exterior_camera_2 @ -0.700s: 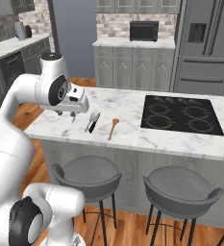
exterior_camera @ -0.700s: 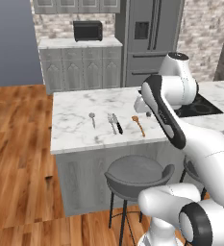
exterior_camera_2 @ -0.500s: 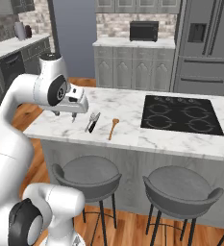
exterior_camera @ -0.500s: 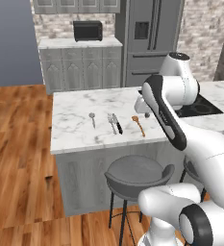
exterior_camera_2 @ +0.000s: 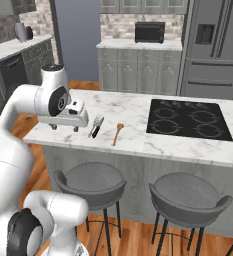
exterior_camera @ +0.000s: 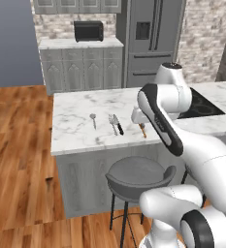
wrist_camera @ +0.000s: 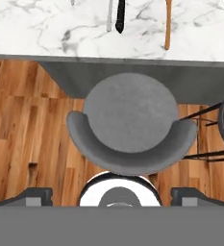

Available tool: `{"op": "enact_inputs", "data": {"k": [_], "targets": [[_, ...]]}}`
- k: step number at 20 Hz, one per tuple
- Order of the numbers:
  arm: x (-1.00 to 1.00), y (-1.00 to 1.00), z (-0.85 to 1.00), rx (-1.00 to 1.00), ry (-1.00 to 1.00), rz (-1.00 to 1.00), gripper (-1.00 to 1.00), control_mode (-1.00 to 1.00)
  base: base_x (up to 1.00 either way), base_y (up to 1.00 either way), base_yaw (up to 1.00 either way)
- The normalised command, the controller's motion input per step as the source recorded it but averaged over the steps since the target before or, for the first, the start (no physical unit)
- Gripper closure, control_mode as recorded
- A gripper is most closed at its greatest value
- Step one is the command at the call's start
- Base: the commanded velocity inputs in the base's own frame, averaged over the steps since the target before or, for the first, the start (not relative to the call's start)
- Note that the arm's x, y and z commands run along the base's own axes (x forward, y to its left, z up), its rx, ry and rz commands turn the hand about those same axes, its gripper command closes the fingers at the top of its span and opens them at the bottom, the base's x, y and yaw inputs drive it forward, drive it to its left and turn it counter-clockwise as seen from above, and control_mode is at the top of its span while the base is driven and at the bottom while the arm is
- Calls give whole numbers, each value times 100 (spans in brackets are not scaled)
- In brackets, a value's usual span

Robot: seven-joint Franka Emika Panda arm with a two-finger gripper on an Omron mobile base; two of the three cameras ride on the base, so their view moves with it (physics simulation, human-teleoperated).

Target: Pick up the metallic utensils from the counter and place them in the open drawer. Make sure not to pick up any wooden utensils.

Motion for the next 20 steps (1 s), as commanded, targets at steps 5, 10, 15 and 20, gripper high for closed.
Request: {"op": "enact_inputs", "data": {"k": [5,10,15,20], "targets": [[76,2,-50,0,19,1,-100,-100,0,0,0],[80,0,-33,0,20,5,-100,-100,0,0,0],[68,0,-30,1,6,2,-100,-100,0,0,0],[69,0,-28,0,0,0,-100,-100,0,0,0]]}}
